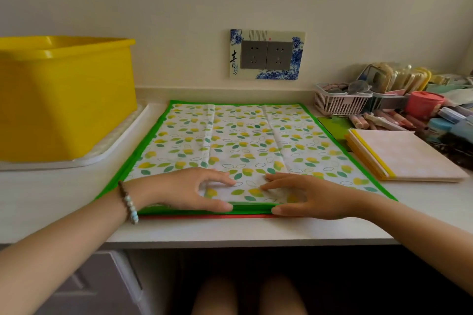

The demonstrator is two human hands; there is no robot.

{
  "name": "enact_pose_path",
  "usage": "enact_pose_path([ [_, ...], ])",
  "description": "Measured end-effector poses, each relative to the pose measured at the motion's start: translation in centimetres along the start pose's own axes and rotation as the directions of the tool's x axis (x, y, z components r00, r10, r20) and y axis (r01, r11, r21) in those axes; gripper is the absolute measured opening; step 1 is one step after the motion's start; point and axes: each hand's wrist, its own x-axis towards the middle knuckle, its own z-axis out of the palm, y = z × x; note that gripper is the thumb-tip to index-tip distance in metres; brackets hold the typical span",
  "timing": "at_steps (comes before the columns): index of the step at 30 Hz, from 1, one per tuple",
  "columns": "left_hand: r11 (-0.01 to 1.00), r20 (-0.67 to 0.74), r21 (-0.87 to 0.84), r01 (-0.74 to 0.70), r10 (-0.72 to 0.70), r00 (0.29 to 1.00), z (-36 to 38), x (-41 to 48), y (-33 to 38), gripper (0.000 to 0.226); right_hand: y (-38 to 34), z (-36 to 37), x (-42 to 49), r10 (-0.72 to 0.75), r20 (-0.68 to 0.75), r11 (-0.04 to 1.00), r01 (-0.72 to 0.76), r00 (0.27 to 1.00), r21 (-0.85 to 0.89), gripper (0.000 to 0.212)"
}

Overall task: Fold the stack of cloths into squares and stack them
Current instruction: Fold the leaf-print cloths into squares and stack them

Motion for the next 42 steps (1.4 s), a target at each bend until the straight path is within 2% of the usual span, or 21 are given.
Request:
enact_pose_path([
  [5, 0.999, -0.065, -0.032, -0.008, 0.006, 0.998, -3.1, -0.1, 0.6, 0.012, -0.8, -3.3, 0.1, 0.018, -0.025, 0.999, -0.019, 1.000, -0.035, 0.024],
  [6, 1.000, -0.090, -0.025, -0.011, 0.009, 0.996, -3.9, -0.1, 0.7, 0.010, -1.0, -4.1, 0.3, 0.017, -0.046, 1.000, -0.018, 0.999, -0.020, 0.020],
  [9, 0.999, -0.199, -0.038, 0.006, -0.013, 0.980, -6.6, 0.5, 1.0, 0.016, -1.7, -6.8, 1.4, -0.005, -0.190, 0.999, -0.002, 0.982, -0.035, 0.013],
  [11, 0.999, -0.320, 0.000, 0.032, -0.031, 0.947, -8.4, 1.4, 1.0, 0.024, -2.0, -8.6, 2.8, -0.045, -0.308, 0.987, -0.005, 0.950, -0.159, 0.015],
  [13, 0.993, -0.477, 0.069, 0.093, -0.050, 0.877, -9.6, 2.3, 1.3, 0.028, -2.2, -10.0, 4.4, -0.090, -0.433, 0.955, -0.046, 0.897, -0.294, 0.019],
  [16, 0.949, -0.680, 0.227, 0.219, -0.006, 0.733, -10.0, 3.6, 1.4, 0.033, -1.5, -11.2, 7.1, -0.118, -0.546, 0.930, -0.100, 0.830, -0.353, 0.022],
  [18, 0.935, -0.745, 0.278, 0.219, 0.066, 0.663, -9.7, 4.7, 0.6, 0.038, -0.6, -11.3, 9.0, -0.096, -0.577, 0.936, -0.124, 0.811, -0.330, 0.023],
  [20, 0.948, -0.768, 0.266, 0.176, 0.098, 0.633, -9.1, 5.8, -0.6, 0.049, 0.3, -11.1, 10.6, -0.067, -0.608, 0.947, -0.140, 0.791, -0.288, 0.023],
  [23, 0.953, -0.749, 0.254, 0.164, 0.086, 0.657, -7.9, 7.3, -2.1, 0.062, 1.5, -10.6, 12.8, -0.031, -0.630, 0.957, -0.159, 0.776, -0.243, 0.026],
  [28, 0.951, -0.612, 0.252, 0.181, 0.011, 0.791, -5.4, 9.4, -3.6, 0.065, 3.9, -9.4, 16.2, 0.044, -0.631, 0.961, -0.205, 0.774, -0.185, 0.028],
  [32, 0.952, -0.510, 0.230, 0.202, -0.060, 0.858, -3.7, 10.7, -4.7, 0.067, 5.5, -8.3, 18.1, 0.142, -0.588, 0.952, -0.273, 0.796, -0.139, 0.028],
  [36, 0.954, -0.436, 0.195, 0.228, -0.124, 0.891, -2.8, 11.7, -5.9, 0.071, 5.1, -6.9, 18.9, 0.130, -0.615, 0.954, -0.267, 0.777, -0.135, 0.041],
  [42, 0.961, -0.412, 0.134, 0.243, -0.169, 0.895, -1.9, 12.3, -6.6, 0.068, 1.9, -2.7, 20.1, 0.097, -0.474, 0.973, -0.183, 0.875, -0.140, 0.041],
])
